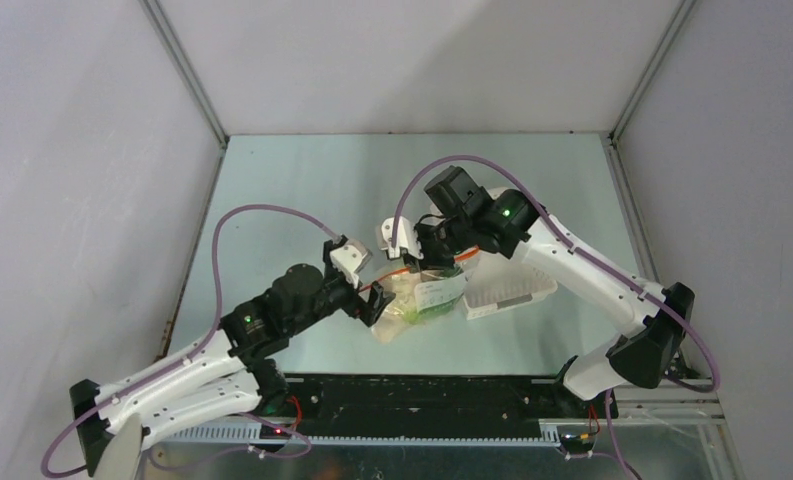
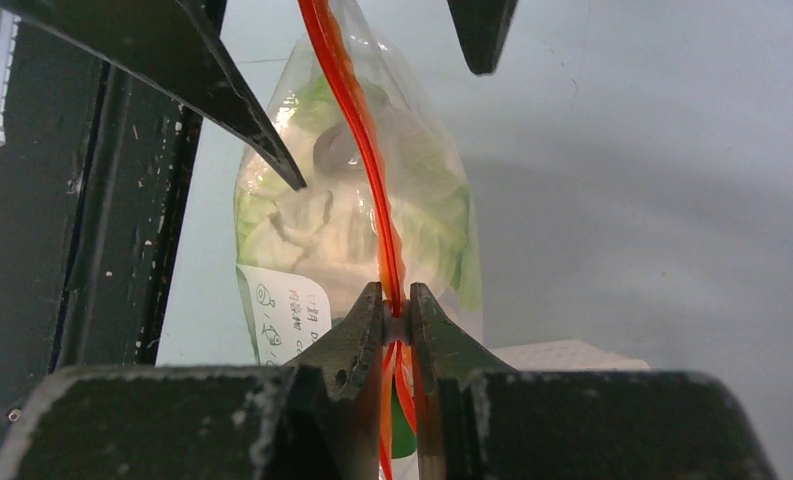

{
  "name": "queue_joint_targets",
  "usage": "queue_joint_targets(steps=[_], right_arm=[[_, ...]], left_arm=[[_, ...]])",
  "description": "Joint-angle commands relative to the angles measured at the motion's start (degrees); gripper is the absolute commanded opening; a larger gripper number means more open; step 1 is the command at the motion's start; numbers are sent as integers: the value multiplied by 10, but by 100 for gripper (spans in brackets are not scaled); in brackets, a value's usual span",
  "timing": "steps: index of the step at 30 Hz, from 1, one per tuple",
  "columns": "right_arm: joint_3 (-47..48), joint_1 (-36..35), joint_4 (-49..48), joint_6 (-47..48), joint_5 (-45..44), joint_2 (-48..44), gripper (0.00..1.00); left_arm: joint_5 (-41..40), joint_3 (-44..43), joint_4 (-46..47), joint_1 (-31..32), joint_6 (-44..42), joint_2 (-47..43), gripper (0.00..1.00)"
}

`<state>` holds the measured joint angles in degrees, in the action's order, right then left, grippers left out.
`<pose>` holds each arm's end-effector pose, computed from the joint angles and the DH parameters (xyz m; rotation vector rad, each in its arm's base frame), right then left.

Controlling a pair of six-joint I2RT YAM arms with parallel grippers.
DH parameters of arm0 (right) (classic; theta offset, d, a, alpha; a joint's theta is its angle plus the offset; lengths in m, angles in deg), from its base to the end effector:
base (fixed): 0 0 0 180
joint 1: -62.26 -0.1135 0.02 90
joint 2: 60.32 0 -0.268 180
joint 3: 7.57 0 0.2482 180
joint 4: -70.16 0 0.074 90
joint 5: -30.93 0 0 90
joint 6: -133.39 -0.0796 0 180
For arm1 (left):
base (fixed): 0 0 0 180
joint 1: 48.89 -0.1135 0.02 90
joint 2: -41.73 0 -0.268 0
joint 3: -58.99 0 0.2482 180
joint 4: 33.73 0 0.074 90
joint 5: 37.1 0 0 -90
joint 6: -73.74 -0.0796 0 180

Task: Place the food in the zip-top bag and seal the zipper
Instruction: Zip the zipper food storage bag at the center of the board.

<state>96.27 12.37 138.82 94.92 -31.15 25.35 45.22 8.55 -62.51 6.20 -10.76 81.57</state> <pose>0.1824 0.2744 0.3468 -1.9827 1.3469 0.5812 0.1251 -0.1607 0.2831 0.7231 1.7887 -0.5923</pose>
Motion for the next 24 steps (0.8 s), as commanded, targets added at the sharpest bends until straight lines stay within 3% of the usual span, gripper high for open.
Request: queue_joint_targets(steps=[1, 6, 7, 8, 10, 17, 24], right_arm=[[7, -7, -17, 16, 38, -23, 0], [8, -8, -29, 16, 43, -23, 0], [8, -8, -30, 16, 44, -23, 0], [8, -7, -31, 16, 44, -23, 0], [7, -7, -32, 16, 45, -22, 0], [0, -4, -25, 12, 0, -21, 0], [-9, 32, -1, 3, -58, -23, 0]], left_arm=[[5, 2, 64, -2, 11, 11, 98], [68, 1, 92, -2, 27, 47, 95], [71, -4, 87, -2, 37, 63, 72], [90, -8, 82, -2, 39, 70, 37], [92, -16, 67, -2, 46, 88, 5], [-40, -8, 22, -2, 112, 53, 0], [-203, 73, -7, -2, 219, -106, 0]])
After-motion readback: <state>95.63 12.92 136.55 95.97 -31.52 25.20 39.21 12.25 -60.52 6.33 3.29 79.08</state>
